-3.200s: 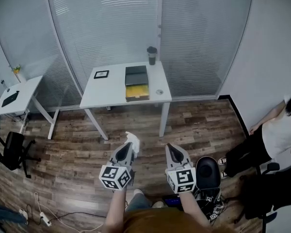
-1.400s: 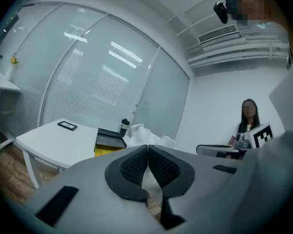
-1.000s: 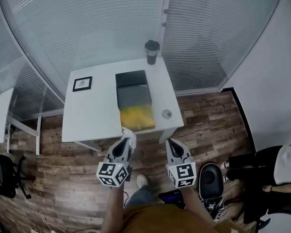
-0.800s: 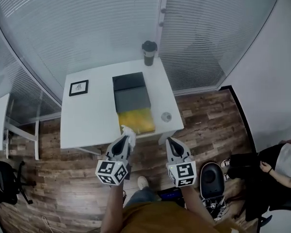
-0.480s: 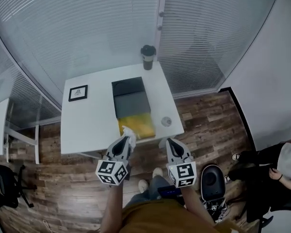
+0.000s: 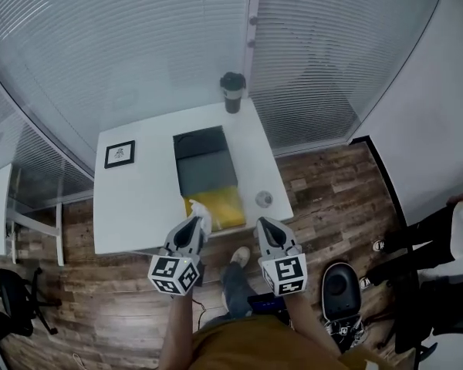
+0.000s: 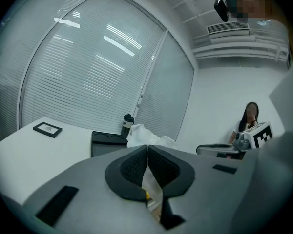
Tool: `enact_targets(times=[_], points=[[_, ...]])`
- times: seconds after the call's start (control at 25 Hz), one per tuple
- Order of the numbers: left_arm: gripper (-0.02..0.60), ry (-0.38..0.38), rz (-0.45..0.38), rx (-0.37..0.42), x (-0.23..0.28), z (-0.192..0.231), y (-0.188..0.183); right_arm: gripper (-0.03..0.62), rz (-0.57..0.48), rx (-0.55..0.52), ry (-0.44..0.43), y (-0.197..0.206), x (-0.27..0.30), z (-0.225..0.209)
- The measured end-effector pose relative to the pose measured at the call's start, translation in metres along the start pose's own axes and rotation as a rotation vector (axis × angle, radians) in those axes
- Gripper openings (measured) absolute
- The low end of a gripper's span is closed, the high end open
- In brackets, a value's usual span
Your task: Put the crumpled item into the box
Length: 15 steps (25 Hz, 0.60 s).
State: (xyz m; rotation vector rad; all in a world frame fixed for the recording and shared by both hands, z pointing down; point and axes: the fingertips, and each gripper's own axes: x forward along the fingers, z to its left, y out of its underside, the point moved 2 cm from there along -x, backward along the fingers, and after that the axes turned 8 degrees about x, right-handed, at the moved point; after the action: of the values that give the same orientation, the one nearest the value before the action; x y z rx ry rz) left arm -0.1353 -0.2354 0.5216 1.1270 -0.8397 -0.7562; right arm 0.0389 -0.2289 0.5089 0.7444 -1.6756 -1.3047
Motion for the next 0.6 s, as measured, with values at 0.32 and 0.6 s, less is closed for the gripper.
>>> enact_targets(times=[0.32,0.6], points=[[0.029,-0.011,0.037,-0.018,0.016,0.007,0.015,0.012,0.039,0.003,-0.012,0.01,0.015,-0.01],[0.029,-0.027,0.098,-0.012,0.026,0.016,0.034,0.012,0.085,0.006,-0.046,0.026,0.03,-0.011]])
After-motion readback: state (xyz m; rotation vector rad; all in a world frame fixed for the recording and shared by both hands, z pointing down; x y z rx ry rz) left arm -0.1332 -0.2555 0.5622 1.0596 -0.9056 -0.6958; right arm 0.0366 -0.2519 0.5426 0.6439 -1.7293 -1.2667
